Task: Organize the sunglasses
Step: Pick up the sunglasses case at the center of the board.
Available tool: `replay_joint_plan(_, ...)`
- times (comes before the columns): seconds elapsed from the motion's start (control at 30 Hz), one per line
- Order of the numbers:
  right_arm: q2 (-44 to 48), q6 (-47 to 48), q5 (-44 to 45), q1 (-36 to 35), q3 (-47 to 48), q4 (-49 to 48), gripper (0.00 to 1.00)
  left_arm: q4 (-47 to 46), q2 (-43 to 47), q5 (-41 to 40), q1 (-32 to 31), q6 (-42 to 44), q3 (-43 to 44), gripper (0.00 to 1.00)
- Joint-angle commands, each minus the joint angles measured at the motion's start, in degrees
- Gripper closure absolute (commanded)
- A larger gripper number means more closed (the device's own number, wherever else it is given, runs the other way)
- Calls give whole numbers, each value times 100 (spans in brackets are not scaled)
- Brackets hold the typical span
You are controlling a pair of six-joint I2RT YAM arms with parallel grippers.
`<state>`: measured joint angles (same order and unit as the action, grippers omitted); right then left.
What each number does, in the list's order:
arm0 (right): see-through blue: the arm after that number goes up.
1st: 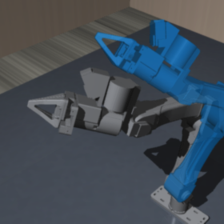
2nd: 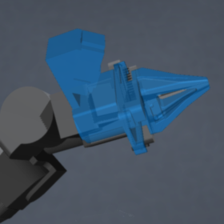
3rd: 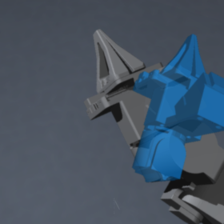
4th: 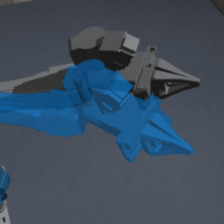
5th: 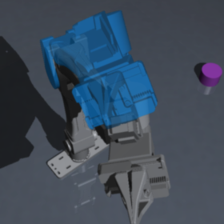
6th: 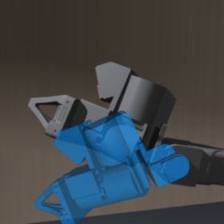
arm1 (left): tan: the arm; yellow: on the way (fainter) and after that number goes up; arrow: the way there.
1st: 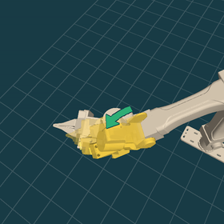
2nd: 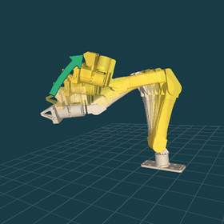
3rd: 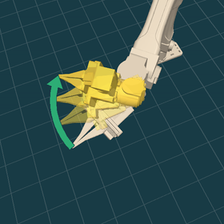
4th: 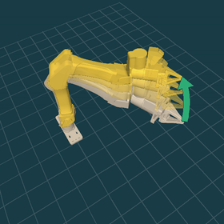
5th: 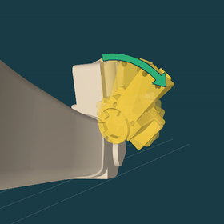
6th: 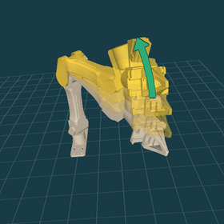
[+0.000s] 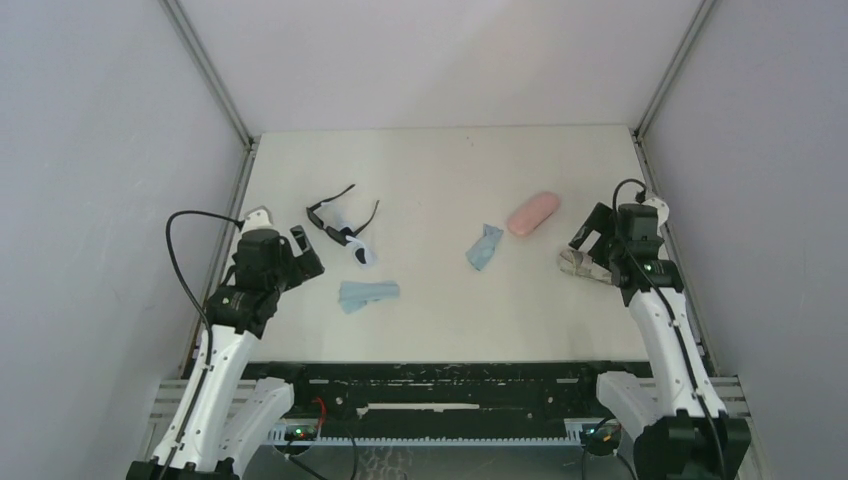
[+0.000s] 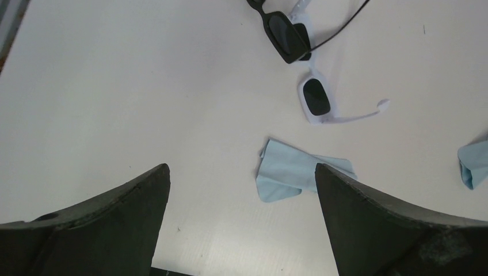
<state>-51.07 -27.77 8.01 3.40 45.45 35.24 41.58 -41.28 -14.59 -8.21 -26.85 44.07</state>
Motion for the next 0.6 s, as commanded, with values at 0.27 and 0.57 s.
replay_joint_plan(0.27,-2055,28,451,-661,983,-416,0,-194,37,593,64,351,266,0)
replay_joint_plan(0.57,-3831,-646,1112,-1315,2286,-496,0,-168,166,475,48,330,172,0)
